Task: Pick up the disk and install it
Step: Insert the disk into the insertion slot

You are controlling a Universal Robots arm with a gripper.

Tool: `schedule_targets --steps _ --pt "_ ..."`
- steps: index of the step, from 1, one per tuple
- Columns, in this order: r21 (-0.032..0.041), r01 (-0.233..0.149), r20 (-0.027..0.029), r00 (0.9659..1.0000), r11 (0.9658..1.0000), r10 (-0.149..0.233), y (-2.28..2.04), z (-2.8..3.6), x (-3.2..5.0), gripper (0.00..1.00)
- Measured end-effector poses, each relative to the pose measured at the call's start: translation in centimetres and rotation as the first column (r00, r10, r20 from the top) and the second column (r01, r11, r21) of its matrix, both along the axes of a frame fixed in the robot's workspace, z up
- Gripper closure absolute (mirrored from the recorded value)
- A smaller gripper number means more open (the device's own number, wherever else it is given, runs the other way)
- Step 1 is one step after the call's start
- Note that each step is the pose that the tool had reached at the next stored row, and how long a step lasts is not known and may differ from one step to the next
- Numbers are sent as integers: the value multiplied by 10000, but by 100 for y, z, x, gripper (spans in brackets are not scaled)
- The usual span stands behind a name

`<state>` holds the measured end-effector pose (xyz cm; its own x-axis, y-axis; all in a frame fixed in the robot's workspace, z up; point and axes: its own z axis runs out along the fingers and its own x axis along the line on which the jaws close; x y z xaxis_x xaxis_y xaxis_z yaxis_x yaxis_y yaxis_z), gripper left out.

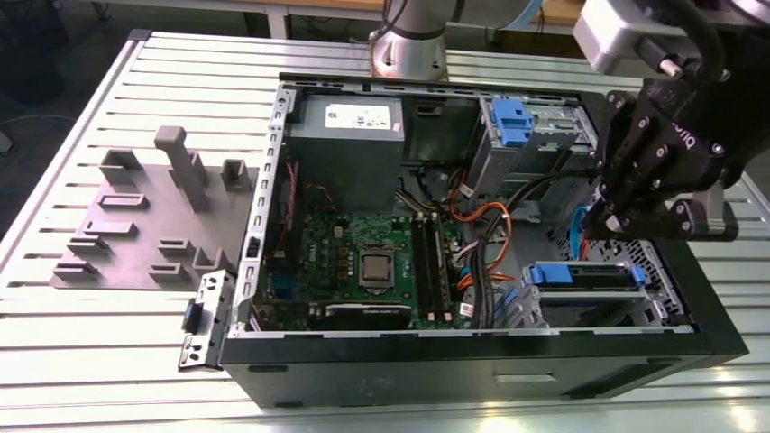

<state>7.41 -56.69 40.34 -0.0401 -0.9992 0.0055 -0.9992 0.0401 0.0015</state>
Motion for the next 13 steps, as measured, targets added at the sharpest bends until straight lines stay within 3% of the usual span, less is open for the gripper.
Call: schedule_targets --steps 4,13 --pt "1 0 0 10000 10000 0 0 -74 0 89" --pt "0 0 0 10000 10000 0 0 -237 0 89"
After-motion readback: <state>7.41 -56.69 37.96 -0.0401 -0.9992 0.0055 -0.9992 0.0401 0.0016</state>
